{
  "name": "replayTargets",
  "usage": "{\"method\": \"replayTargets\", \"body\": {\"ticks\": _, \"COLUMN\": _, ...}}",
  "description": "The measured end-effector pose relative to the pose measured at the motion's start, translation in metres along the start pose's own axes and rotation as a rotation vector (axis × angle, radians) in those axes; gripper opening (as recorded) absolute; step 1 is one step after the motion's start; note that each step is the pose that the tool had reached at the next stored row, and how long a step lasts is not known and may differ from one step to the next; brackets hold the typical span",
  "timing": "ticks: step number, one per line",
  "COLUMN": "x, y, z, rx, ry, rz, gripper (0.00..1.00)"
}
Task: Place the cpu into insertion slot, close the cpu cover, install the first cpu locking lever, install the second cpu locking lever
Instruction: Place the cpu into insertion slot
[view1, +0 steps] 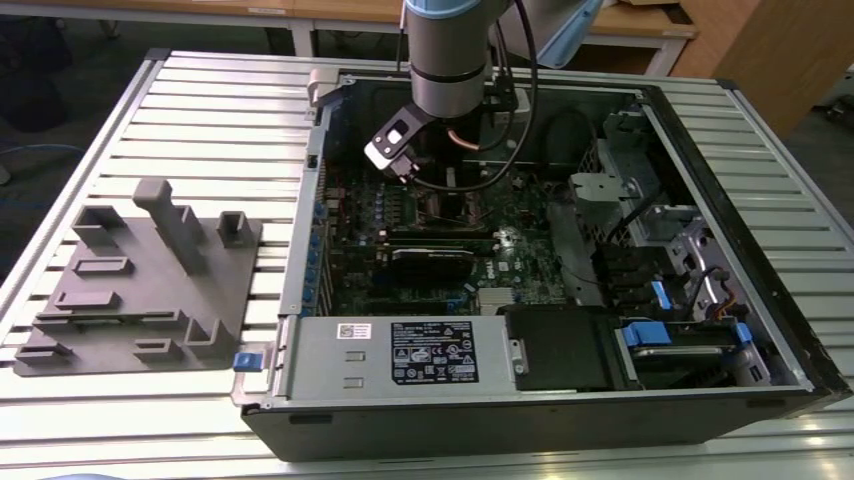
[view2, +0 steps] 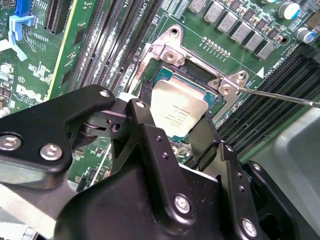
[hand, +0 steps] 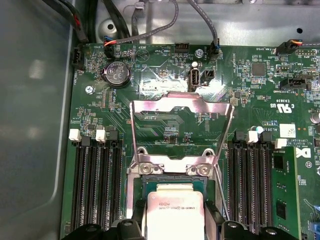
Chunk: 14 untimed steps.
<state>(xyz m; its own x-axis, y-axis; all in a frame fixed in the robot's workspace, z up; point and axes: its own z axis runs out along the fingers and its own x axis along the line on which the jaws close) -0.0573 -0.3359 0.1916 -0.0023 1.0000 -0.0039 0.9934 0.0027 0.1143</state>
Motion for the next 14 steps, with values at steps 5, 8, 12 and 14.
{"method": "replayTargets", "body": {"ticks": 5, "x": 0.0001, "y": 0.0003, "z": -0.0024, "rx": -0.0002, "ry": 0.0005, "rz": 0.000, "gripper": 0.54}}
{"method": "replayTargets", "body": {"ticks": 8, "x": 0.0000, "y": 0.0003, "z": -0.0028, "rx": -0.0001, "ry": 0.0003, "rz": 0.000, "gripper": 0.54}}
{"method": "replayTargets", "body": {"ticks": 12, "x": 0.0000, "y": 0.0003, "z": -0.0026, "rx": 0.0002, "ry": -0.0024, "rz": 0.021, "gripper": 0.54}}
{"method": "replayTargets", "body": {"ticks": 14, "x": 0.0000, "y": 0.0003, "z": -0.0026, "rx": 0.0001, "ry": -0.0025, "rz": 0.022, "gripper": 0.54}}
